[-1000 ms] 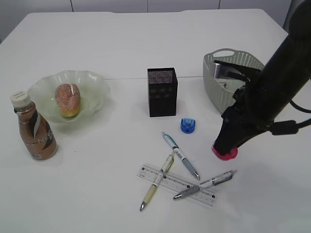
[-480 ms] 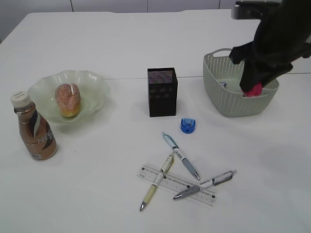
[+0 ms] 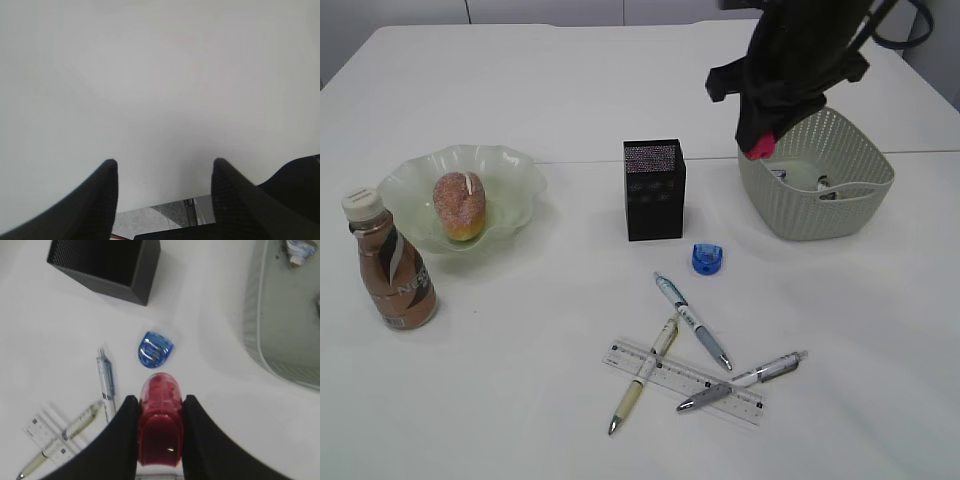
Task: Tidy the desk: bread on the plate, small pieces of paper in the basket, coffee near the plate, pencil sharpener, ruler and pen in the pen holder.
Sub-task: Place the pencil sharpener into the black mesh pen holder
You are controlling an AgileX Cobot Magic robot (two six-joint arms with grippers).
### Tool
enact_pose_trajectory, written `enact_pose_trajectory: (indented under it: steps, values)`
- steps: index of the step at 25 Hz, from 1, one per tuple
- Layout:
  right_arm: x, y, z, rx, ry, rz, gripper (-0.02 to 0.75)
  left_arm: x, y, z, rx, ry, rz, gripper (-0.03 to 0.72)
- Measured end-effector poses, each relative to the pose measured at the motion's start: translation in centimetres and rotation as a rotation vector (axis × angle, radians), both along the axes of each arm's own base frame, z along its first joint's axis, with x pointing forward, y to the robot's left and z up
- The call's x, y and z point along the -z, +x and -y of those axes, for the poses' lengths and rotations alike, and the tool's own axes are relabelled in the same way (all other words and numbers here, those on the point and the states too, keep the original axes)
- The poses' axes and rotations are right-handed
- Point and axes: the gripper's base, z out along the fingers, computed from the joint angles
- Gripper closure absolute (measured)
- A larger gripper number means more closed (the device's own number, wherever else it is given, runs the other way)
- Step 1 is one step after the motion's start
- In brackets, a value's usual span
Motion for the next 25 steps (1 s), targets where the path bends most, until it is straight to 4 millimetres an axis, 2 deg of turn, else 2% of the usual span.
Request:
enact_pose_trajectory:
  steps: [9, 16, 22, 25]
  values:
    - [2.0, 4.9, -2.3, -0.005, 0.071, 0.049, 0.552, 0.0, 0.0, 0.0, -0.013, -0.005, 0.000, 0.263]
    - [3.0, 6.6, -3.6, -0.008, 0.186, 0.110, 0.552, 0.0, 0.0, 0.0, -0.027, -0.011, 0.000, 0.263]
    - [5.2, 8.0, -4.0, -0.008, 0.204, 0.158, 0.552, 0.0, 0.0, 0.0, -0.030, -0.012, 0.000, 0.263]
    - [5.4, 8.4, -4.1, -0.009, 0.210, 0.195, 0.552, 0.0, 0.0, 0.0, -0.030, -0.012, 0.000, 0.263]
